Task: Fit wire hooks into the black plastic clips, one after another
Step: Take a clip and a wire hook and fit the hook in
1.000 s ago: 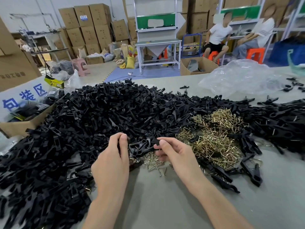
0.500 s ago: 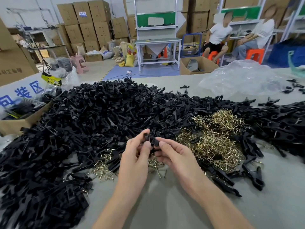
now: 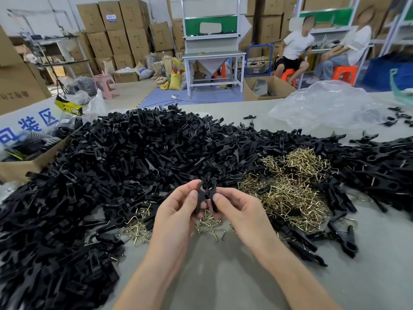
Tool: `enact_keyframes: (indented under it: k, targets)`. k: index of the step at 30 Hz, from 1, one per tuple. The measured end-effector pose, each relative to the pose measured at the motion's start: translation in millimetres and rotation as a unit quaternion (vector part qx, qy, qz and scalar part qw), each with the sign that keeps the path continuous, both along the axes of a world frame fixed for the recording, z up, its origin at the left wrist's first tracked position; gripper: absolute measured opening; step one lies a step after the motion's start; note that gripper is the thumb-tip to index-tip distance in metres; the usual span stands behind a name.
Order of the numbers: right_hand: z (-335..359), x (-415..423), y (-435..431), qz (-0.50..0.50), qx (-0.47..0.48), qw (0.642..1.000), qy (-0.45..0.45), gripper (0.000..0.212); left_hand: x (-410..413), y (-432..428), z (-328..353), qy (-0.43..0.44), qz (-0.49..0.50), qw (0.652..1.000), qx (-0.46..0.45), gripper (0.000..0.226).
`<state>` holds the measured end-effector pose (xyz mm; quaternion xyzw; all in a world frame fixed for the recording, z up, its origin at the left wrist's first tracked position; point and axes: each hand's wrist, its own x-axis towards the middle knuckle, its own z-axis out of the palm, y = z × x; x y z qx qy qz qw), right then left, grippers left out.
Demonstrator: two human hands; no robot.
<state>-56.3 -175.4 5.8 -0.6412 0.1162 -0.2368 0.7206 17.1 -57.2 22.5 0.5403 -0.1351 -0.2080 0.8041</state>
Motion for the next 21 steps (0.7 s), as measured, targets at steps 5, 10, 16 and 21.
enact_keyframes:
  k: [5,10,16,21]
  targets:
    - [-0.3,-0.4,0.3,-0.003,-0.026,1.0,0.003,0.021,-2.2,-2.2,-0.3,0.015,-0.014,1.0,-0.016,0.031]
    - [-0.8,-1.1,0.3,0.004,-0.039,0.999,0.005,0.021,-1.1,-2.1,0.7,0.043,-0.013,0.999,-0.023,0.023]
    - [-0.4,-0.8,0.0,0.006,-0.03,1.0,-0.004,0.02,-1.3,-1.2,2.4,0.049,-0.013,0.998,-0.033,0.024]
    - [-0.5,-1.7,0.0,0.008,-0.031,0.999,-0.005,0.02,-1.5,-1.4,2.4,0.051,-0.01,0.998,-0.033,0.025]
